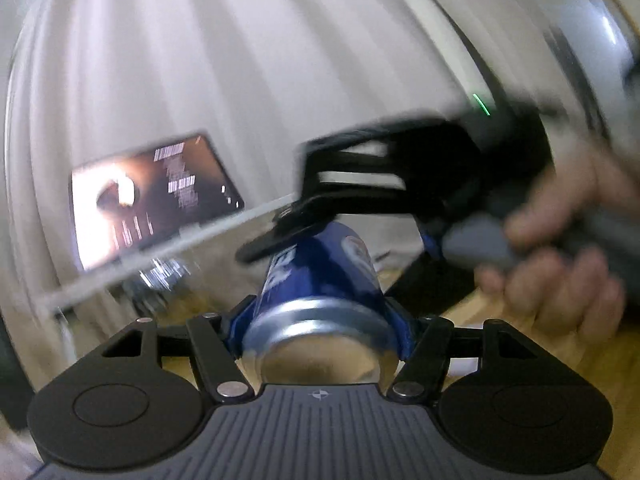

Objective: Clean container
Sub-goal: 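Grip the can with the right gripper and rotate it within the left gripper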

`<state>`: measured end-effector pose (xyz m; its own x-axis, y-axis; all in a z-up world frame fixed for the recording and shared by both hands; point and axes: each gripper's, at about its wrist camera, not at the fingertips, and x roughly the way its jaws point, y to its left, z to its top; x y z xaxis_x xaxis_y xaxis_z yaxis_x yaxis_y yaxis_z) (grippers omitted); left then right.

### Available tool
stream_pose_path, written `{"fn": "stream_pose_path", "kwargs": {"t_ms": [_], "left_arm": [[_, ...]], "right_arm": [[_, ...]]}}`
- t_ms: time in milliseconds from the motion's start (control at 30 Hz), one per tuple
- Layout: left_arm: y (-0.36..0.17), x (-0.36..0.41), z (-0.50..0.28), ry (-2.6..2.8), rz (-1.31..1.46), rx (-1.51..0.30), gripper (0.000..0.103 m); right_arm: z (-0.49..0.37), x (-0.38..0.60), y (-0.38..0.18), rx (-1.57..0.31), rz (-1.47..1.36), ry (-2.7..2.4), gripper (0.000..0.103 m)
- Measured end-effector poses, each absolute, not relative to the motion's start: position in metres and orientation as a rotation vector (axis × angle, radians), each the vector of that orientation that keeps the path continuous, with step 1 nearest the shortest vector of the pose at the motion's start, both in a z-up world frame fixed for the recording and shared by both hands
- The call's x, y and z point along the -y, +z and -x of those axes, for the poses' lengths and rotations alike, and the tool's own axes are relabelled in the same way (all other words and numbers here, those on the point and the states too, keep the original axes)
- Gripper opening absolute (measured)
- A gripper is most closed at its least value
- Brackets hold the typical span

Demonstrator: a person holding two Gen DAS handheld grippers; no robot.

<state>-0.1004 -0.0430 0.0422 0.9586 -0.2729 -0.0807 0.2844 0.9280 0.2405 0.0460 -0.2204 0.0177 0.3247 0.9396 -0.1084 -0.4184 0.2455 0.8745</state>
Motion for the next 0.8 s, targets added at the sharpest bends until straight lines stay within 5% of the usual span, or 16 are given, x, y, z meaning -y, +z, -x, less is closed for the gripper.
{"fn": "stream_pose_path", "kwargs": {"t_ms": [200,800], "left_arm": [[0.046,0.008,0.093,-0.379,0.139,-0.063,0.072],[0.034,0.015,0.098,-0.382,0.096,-0.029,0.068]], "right_arm": [[-0.044,0.230,0.007,-0.665,-1.032,1.077,0.070],[-0.044,0.228,-0.007,-0.729,-1.053,1.052,0.069]]}}
